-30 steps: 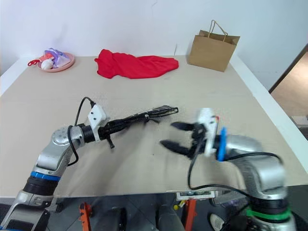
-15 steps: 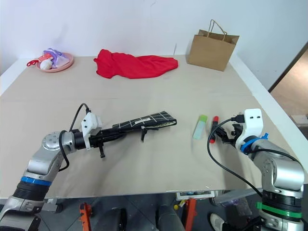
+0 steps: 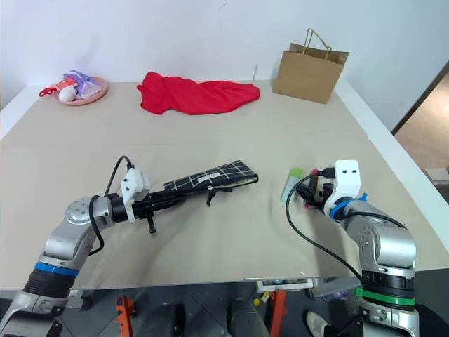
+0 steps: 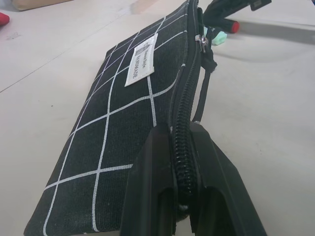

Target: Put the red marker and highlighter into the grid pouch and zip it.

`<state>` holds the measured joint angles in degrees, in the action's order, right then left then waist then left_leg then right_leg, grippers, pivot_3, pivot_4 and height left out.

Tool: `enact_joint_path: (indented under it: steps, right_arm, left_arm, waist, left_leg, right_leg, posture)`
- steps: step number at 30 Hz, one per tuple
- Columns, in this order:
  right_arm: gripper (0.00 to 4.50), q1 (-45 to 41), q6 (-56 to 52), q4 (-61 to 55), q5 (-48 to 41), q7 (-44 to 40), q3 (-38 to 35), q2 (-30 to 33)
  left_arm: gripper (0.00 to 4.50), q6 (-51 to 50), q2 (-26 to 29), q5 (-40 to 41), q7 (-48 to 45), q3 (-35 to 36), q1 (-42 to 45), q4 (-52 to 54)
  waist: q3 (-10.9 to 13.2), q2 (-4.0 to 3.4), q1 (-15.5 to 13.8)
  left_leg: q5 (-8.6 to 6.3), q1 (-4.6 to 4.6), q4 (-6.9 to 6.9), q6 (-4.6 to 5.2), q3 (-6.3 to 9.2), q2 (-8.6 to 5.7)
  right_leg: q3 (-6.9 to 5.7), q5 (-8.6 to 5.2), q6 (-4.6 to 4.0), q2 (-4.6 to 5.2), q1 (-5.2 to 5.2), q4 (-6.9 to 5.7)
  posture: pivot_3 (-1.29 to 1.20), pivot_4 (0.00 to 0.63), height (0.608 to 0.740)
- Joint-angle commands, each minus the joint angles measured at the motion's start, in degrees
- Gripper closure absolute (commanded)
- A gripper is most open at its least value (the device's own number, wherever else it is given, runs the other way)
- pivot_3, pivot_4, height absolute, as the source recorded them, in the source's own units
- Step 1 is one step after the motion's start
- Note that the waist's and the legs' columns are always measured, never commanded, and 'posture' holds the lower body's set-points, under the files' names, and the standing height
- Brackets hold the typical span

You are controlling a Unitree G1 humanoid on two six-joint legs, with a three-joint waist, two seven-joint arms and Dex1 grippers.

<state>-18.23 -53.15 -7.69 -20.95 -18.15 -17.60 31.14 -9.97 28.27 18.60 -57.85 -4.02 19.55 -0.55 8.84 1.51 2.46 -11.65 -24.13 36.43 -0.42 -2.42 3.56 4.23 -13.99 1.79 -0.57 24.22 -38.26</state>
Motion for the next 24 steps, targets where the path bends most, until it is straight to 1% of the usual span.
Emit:
enact_joint_path:
  steps: [1,6,10,14,15,16,17,18,19,20,21,24]
  right_arm:
    - [0.20,1.18,0.14,-2.79,1.23,1.16,0.56,0.58]
    - [0.20,4.61,0.08,-4.26,1.76,2.00,-0.50,0.12]
    - [0.20,4.90,-0.12,-4.89,1.20,2.31,-1.55,0.10]
    - [0.20,5.29,-0.22,-5.49,1.36,2.20,-1.12,0.23]
    - [0.59,5.66,-0.09,-5.72,1.58,2.08,-0.78,0.37]
    - [0.80,6.04,0.22,-5.92,1.92,2.03,-0.46,0.54]
    - [0.90,6.48,0.50,-6.03,2.06,1.95,-0.38,0.54]
    - [1.46,6.82,0.77,-6.13,2.14,1.88,-0.37,0.51]
    - [1.92,6.91,0.97,-6.05,2.19,1.82,-0.37,0.49]
    - [2.26,6.92,1.13,-5.96,2.18,1.76,-0.39,0.45]
    - [2.73,6.88,1.37,-5.87,2.19,1.76,-0.42,0.41]
    - [3.66,6.17,2.04,-5.05,2.35,1.81,-0.60,0.39]
  left_arm:
    - [4.50,0.76,0.21,0.64,0.12,0.85,-0.02,1.65]
    - [4.50,0.60,0.34,0.90,0.16,1.18,-0.03,1.81]
    - [4.50,0.65,0.41,0.96,-0.04,1.11,-0.02,1.78]
    - [4.50,0.69,0.22,0.89,-0.08,0.92,0.51,1.42]
    - [4.50,0.70,0.18,0.90,-0.08,0.93,0.70,1.27]
    - [4.50,0.71,0.15,0.91,-0.09,0.94,0.81,1.18]
    - [4.50,0.74,0.15,0.91,-0.10,0.95,0.84,1.15]
    - [4.50,0.75,0.17,0.91,-0.10,0.96,0.83,1.16]
    - [4.50,0.75,0.19,0.91,-0.12,0.95,0.86,1.12]
    - [4.50,0.74,0.23,0.92,-0.15,0.97,0.86,1.12]
    - [4.50,0.74,0.29,0.94,-0.18,0.99,0.83,1.15]
    - [4.50,0.65,0.45,0.97,-0.35,1.02,1.11,0.97]
  waist:
    - [0.00,0.00,0.00]
    - [-0.02,0.03,0.00]
    - [-0.03,0.01,0.05]
    - [-0.03,0.01,0.03]
    - [-0.03,0.01,0.03]
    - [-0.03,0.01,0.03]
    - [-0.03,0.01,0.03]
    - [-0.03,0.01,0.03]
    - [-0.03,0.01,0.02]
    - [-0.03,0.01,0.03]
    - [-0.03,0.01,0.03]
    - [-0.03,0.01,0.03]
  left_leg:
    - [0.00,0.00,0.00,0.00,0.00,0.00]
    - [0.00,0.02,0.00,0.00,0.04,0.01]
    - [0.00,0.03,0.01,0.00,0.01,0.01]
    - [0.00,0.03,0.02,0.00,0.01,0.00]
    - [0.00,0.02,0.02,0.00,0.02,0.00]
    - [0.00,0.02,0.02,0.00,0.02,0.01]
    - [0.00,0.02,0.01,0.00,0.02,0.00]
    - [0.00,0.02,0.01,0.00,0.02,0.01]
    - [0.00,0.02,0.01,0.00,0.03,0.01]
    - [0.00,0.02,0.01,0.00,0.03,0.01]
    - [0.00,0.02,0.01,0.00,0.03,0.00]
    - [0.00,0.02,0.02,0.00,0.02,0.00]
  right_leg:
    - [0.00,0.00,0.00,0.00,0.00,0.00]
    - [-0.03,0.00,-0.01,-0.01,-0.02,0.00]
    - [0.00,0.01,0.00,-0.01,-0.02,0.00]
    - [0.00,0.01,0.00,-0.01,-0.02,0.00]
    - [0.00,0.01,0.00,-0.01,-0.02,0.00]
    - [0.00,0.01,0.00,-0.01,-0.02,0.00]
    - [0.00,0.01,0.00,-0.02,-0.02,0.00]
    - [-0.01,0.00,0.00,-0.01,-0.02,0.00]
    - [-0.01,0.00,0.00,-0.02,-0.02,0.00]
    - [-0.01,0.00,0.00,-0.01,-0.02,0.00]
    - [-0.01,0.00,0.00,-0.02,-0.02,0.00]
    - [0.00,0.01,0.00,-0.01,-0.02,0.00]
  posture:
    - [0.00,0.150,0.740]
    - [0.00,0.150,0.740]
    - [0.00,0.150,0.740]
    - [0.00,0.150,0.740]
    - [0.00,0.150,0.740]
    - [0.00,0.150,0.740]
    - [0.00,0.150,0.740]
    - [0.00,0.150,0.740]
    - [0.00,0.150,0.740]
    - [0.00,0.150,0.740]
    - [0.00,0.150,0.740]
    - [0.00,0.150,0.740]
